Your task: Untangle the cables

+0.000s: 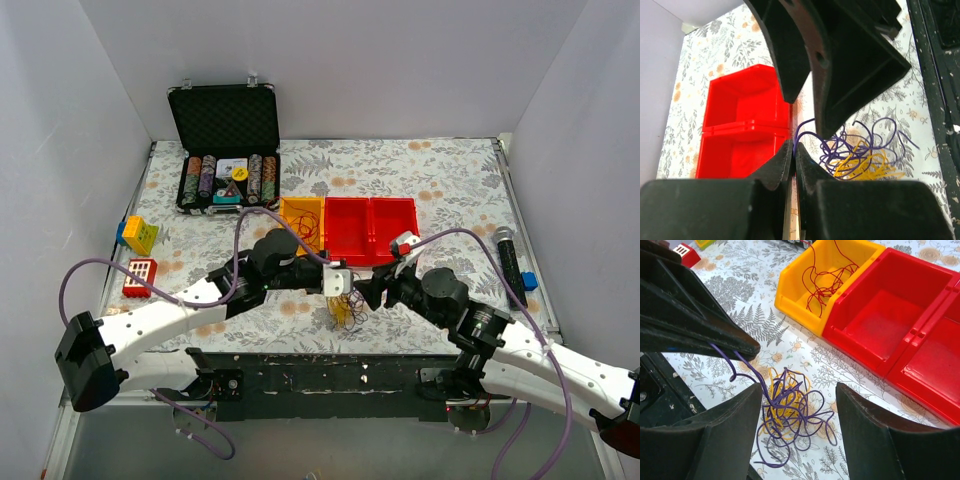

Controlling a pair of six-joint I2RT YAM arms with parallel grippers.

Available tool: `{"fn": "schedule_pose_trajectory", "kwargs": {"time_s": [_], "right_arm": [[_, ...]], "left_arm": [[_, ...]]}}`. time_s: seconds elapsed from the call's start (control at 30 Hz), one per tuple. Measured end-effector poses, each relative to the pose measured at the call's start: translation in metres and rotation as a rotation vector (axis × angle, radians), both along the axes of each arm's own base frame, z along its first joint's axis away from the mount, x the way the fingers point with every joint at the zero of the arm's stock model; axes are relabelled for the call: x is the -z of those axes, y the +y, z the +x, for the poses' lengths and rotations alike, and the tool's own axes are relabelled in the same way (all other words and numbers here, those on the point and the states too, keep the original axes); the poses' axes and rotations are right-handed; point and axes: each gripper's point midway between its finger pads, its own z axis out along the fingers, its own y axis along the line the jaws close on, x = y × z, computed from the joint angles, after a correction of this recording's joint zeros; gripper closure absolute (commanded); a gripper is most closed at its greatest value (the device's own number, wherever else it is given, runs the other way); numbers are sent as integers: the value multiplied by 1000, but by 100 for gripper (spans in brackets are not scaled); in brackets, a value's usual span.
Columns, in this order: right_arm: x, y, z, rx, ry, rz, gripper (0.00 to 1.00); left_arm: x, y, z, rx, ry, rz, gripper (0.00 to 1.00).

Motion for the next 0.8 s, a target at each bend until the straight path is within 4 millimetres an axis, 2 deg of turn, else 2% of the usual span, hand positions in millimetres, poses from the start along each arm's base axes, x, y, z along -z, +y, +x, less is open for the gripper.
{"fn": "schedule_pose_trajectory", "kwargs": {"time_s": [0.17, 0.33, 0.47, 0.5, 0.53, 0.57, 0.6, 0.63, 0.7, 0.8], "right_arm": [[-7, 2, 1, 0, -16, 17, 31], [-8, 4, 2, -1, -11, 25, 34], [-10, 8, 2, -1, -2, 51, 40], [-10, 8, 2, -1, 0, 55, 41], [-9, 9, 2, 0, 3, 56, 41], [-8, 9, 2, 2, 8, 53, 41], [-6, 8, 2, 3, 12, 51, 41], [-5, 8, 2, 7, 16, 49, 41], [-5, 5, 3, 17, 16, 50, 41], [-7, 0, 2, 32, 8, 66, 42]], "left_arm": [[-36, -7, 3, -6, -14, -58, 85], [-81, -13, 4, -7, -21, -146, 82], [-99, -16, 0, 8, -8, -179, 80], [-100, -16, -1, 9, -4, -181, 76], [-100, -16, -2, 10, 1, -181, 63], [-98, -15, -2, 9, 5, -176, 45], [-96, -14, -2, 9, 7, -168, 33], [-92, -14, -2, 2, 9, -160, 26], [-77, -9, 2, -33, 17, -139, 17], [-30, 2, 11, -110, 59, -56, 16]]}}
